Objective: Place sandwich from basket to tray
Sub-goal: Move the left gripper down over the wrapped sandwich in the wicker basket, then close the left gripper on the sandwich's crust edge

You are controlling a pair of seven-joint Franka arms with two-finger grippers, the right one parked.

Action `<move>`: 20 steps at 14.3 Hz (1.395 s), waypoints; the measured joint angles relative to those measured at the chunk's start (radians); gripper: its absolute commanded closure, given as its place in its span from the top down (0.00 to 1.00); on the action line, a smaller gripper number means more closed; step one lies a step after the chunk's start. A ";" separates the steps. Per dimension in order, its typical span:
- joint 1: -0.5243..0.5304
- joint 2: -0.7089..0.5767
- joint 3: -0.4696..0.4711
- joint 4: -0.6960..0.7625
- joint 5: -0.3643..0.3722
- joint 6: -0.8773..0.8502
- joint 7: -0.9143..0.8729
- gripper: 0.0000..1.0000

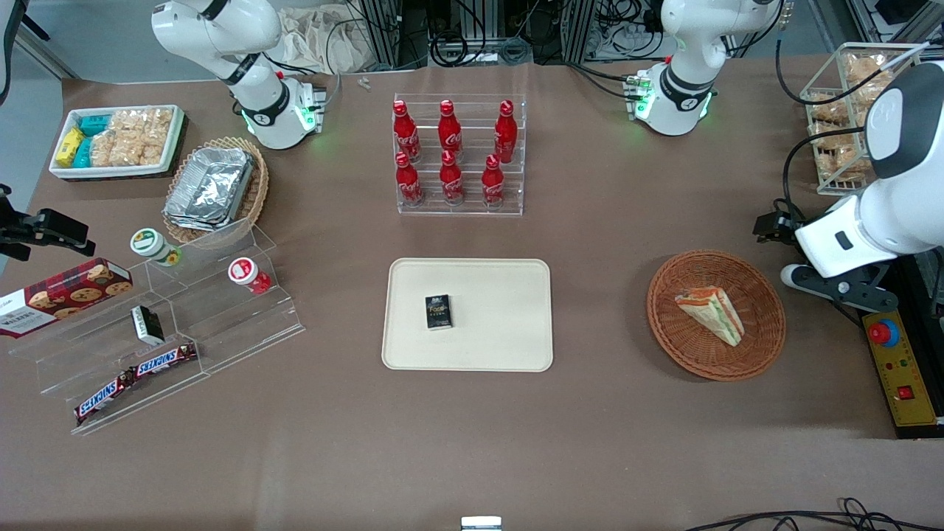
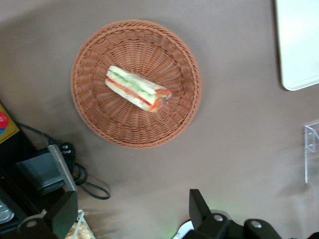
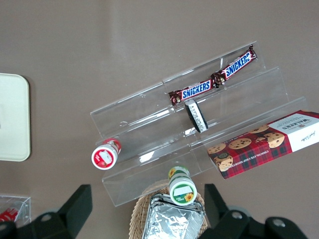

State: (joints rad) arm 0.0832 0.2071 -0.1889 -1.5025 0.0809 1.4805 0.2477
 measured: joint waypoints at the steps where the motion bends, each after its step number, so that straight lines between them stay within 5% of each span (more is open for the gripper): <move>1: 0.000 0.000 0.000 0.000 0.007 -0.002 -0.011 1.00; 5: -0.006 0.019 -0.001 -0.001 0.013 -0.004 -0.077 1.00; 9: -0.030 0.083 -0.003 -0.018 0.017 0.046 -0.476 1.00; 15: -0.024 0.101 0.008 -0.274 0.019 0.396 -1.024 1.00; 20: -0.005 0.105 0.044 -0.414 0.020 0.614 -1.259 1.00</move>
State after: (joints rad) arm 0.0786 0.3122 -0.1450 -1.9165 0.1008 2.0944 -1.0114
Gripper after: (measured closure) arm 0.000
